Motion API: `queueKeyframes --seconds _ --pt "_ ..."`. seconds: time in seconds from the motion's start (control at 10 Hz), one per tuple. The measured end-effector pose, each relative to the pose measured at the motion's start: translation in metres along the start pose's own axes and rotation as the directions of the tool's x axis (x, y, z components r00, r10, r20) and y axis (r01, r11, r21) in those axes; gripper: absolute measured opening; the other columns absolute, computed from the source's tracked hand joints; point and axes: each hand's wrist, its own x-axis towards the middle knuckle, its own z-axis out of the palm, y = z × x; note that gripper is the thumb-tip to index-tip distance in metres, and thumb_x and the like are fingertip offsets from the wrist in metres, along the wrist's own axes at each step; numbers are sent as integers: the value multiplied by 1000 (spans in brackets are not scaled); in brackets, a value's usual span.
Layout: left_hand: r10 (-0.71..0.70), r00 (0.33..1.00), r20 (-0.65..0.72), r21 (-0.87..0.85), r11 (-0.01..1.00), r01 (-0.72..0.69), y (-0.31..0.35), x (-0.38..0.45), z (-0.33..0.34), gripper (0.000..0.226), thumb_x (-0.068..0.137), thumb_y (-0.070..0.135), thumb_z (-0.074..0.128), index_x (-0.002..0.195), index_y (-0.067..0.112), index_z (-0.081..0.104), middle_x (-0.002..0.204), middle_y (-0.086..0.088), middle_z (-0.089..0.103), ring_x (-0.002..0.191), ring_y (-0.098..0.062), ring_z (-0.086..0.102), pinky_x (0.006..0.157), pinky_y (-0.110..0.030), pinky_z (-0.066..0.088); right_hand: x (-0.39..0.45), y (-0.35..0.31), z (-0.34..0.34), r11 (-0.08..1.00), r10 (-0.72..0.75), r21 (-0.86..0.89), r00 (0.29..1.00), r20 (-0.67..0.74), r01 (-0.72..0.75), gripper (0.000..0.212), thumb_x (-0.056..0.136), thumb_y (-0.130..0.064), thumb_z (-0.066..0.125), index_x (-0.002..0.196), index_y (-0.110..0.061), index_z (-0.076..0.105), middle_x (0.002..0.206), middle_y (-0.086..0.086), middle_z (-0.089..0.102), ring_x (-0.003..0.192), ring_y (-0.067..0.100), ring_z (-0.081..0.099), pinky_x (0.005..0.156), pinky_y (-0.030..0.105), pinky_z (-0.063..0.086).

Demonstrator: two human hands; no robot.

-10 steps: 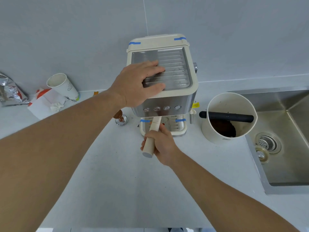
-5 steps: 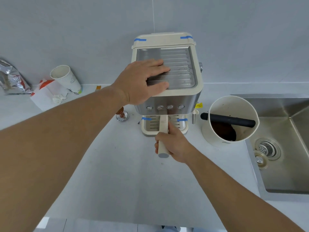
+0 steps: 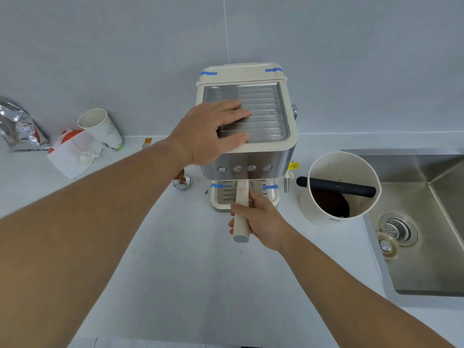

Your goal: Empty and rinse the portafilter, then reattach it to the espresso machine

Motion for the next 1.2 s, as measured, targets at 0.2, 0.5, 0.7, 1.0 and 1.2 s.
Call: queueKeyframes --seconds 0.2,0.5,0.7,1.0,1.2 --pt "-1 1000 2 33 999 1 0 -1 2 72 80 69 34 144 38 44 158 11 36 146 -13 29 119 -42 20 -5 2 -4 999 5 35 1000 -24 -5 40 92 -7 65 131 -12 55 101 10 67 79 29 68 82 46 60" --pt "24 1000 -15 29 999 -23 0 -2 2 68 84 63 34 144 34 47 157 7 38 144 -15 33 118 -44 23 -24 -6 -11 998 57 19 996 -66 -56 25 93 -7 63 117 -16 63 111 5 68 94 19 68 71 27 59" --pt "60 998 -10 86 995 -59 10 -8 -2 58 93 50 39 145 26 47 156 0 41 142 -21 37 116 -40 25 -41 -8 -17 995 62 85 992 -112 -53 26 94 -12 61 120 -7 65 115 13 73 99 26 73 85 36 60" --pt "1 1000 -18 -17 1000 -2 31 -22 -14 31 95 37 51 113 15 65 109 -5 65 98 -22 59 92 -43 48 -69 -20 -17 992 51 119 986 -161 -32 30 98 -20 56 125 -8 63 109 10 75 103 24 71 93 40 56" --pt "-247 969 -22 -477 854 207 30 -57 -29 20 90 34 65 107 30 72 99 20 67 94 6 61 76 -10 39 -97 -42 -25 990 -21 131 975 -219 51 27 98 -24 55 116 -9 68 105 8 79 101 24 73 100 44 52"
